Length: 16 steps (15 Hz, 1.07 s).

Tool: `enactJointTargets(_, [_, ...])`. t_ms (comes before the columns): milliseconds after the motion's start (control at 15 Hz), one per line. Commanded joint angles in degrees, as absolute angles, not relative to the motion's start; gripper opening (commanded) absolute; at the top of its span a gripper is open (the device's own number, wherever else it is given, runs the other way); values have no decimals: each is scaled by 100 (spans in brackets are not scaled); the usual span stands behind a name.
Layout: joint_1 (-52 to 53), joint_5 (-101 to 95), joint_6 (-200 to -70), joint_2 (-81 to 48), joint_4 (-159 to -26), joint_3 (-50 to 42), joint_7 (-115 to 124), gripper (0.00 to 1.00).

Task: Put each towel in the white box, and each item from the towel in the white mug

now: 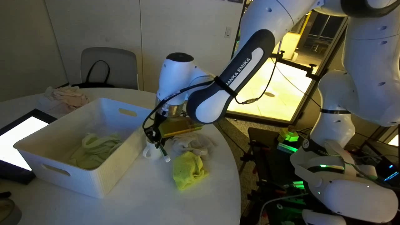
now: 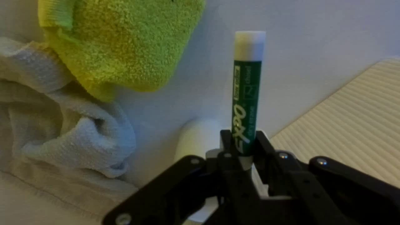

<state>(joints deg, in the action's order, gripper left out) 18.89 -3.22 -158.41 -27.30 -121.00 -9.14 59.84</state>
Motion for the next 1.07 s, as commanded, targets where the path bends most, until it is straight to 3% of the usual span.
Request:
enactJointTargets(0, [2075,-728,-16659,-2286,-12704,-1296,6296,6])
enactJointTargets(600, [3863,-1261,-18386,-3175,-12806,-3721,7788,6])
enactJointTargets(1000, [4753,158,-18683,-4185,-12702,-4294,7583,6])
